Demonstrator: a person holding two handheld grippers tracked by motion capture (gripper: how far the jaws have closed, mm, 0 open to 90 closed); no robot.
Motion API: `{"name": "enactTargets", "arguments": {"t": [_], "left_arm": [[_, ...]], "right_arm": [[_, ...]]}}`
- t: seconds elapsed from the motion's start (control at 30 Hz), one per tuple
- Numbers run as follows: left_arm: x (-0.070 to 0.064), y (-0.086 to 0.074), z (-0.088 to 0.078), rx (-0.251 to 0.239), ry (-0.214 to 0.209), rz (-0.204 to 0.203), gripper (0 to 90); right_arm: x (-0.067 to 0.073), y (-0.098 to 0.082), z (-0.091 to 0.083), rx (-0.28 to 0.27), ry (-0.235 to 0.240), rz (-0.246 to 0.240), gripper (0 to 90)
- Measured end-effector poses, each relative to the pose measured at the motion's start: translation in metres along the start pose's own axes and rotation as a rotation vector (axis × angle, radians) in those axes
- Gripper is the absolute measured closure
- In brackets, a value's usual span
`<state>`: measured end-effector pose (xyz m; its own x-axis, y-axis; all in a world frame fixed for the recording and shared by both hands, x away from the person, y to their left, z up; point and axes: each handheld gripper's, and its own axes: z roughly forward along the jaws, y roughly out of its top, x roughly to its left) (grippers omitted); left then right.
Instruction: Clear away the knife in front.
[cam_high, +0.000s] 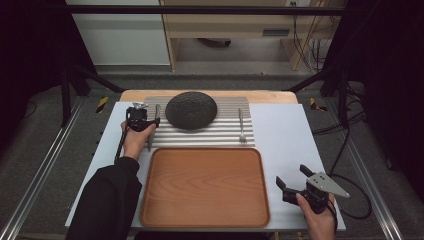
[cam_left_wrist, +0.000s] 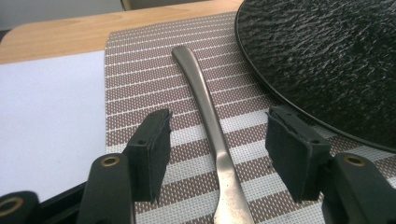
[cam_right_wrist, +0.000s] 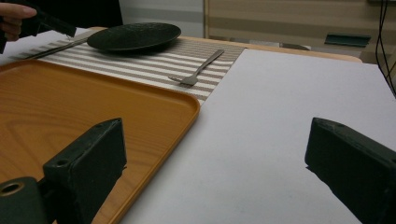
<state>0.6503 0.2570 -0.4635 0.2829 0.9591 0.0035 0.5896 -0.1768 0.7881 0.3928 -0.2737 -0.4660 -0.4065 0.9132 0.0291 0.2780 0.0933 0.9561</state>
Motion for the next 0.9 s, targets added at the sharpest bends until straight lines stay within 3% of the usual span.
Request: {"name": "enactTargets", "arguments": {"t": [0.33,0.9], "left_arm": [[-0.001,-0.005,0.009,0.027,0.014,0.001,41.7],[-0.002,-0.008,0.015,0.042,0.009,0.0,57.9]], "right_arm": [[0.001,-0.001,0.001,0.013,-0.003,-0.018,5.9],[0.001,-0.003,0.002,0.019,-0.004,-0.008,6.5]]}}
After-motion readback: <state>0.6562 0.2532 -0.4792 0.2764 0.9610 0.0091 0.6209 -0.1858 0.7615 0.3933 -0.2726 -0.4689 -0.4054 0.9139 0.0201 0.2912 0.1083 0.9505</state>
